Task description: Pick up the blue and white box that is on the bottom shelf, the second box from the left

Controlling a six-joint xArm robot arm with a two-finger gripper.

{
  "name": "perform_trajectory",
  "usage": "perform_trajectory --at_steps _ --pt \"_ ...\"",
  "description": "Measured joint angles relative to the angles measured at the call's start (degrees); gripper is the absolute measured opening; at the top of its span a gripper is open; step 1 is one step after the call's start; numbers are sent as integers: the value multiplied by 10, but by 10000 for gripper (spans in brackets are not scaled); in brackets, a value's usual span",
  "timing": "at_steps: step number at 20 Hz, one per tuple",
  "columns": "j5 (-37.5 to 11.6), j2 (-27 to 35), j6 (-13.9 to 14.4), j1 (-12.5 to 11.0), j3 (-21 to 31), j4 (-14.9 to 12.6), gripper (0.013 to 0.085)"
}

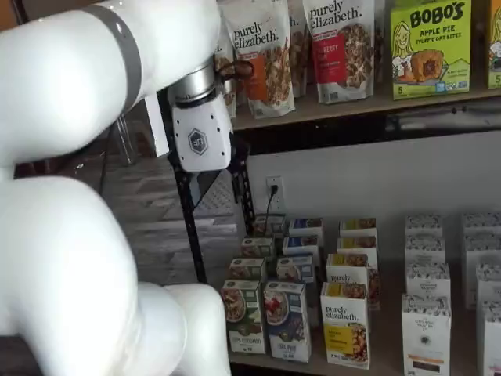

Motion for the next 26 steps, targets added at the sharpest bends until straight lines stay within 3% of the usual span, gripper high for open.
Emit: perform_trajectory --at_steps 15,24,26 --pt "-147 39 10 15 103 8 850" --pt "-241 83 0 11 146 16 850" --pt "-247 69 13 32 130 29 850"
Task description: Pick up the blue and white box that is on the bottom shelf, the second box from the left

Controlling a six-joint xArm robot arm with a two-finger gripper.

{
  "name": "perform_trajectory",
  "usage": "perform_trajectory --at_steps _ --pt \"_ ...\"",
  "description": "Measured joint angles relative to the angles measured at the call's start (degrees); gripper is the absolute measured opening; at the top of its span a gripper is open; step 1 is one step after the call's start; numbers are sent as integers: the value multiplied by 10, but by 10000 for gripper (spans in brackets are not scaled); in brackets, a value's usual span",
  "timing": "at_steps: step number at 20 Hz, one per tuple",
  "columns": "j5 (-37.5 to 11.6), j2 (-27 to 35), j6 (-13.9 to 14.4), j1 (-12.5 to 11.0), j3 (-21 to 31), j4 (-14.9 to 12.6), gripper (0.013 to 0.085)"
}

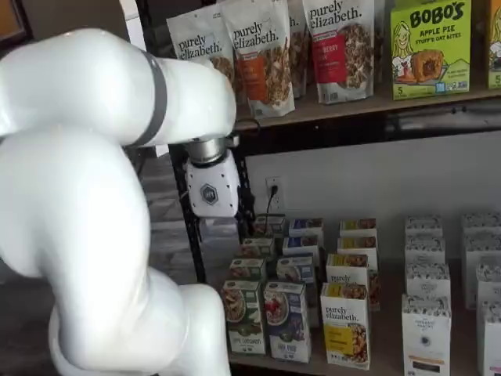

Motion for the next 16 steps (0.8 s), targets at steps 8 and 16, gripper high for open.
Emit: perform_trajectory --at_steps 8,16 --pt "42 38 67 65 -84 5 850" --pt "104 55 102 89 -157 -19 850"
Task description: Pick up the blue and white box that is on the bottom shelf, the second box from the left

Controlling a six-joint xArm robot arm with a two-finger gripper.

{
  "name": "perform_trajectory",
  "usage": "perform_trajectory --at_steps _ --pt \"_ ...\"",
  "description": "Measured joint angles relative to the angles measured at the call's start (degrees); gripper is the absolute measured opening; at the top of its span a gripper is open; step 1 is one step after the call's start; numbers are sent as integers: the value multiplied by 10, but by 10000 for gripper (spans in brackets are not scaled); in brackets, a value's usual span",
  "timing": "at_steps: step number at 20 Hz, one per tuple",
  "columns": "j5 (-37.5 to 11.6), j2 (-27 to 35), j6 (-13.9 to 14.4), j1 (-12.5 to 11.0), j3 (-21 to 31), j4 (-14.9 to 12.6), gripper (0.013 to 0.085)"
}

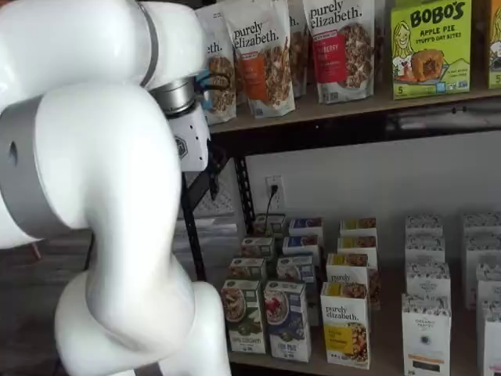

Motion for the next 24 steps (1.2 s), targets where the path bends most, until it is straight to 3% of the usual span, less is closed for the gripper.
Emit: perform_trajectory --at_steps 11,19,24 --pt "87 -19 -32 -35 -60 4 850" --pt "46 -24 -66 -66 -23 12 850" --pt "3 -13 -67 -66 9 7 850"
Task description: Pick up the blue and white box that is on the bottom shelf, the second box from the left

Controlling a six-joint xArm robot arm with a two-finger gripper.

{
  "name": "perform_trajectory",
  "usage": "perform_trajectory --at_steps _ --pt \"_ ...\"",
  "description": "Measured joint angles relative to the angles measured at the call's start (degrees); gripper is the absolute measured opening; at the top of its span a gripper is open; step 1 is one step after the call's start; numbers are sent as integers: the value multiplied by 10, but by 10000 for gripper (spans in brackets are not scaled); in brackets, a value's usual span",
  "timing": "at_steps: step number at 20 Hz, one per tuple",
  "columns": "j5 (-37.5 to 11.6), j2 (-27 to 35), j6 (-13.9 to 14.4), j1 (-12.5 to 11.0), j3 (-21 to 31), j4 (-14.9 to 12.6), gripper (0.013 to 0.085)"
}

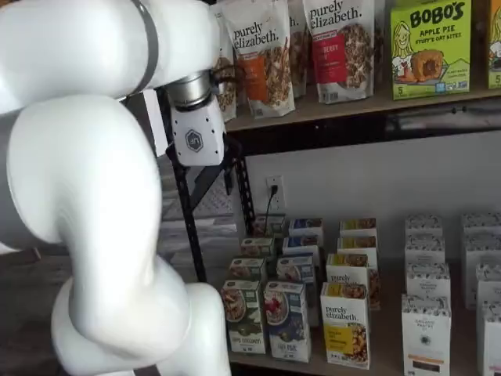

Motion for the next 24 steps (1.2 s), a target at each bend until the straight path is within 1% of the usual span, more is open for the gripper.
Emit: perform_trajectory --at_steps 14,24 --pt "-110 53 14 11 61 -17 850" --pt "-185 90 6 6 95 -16 850"
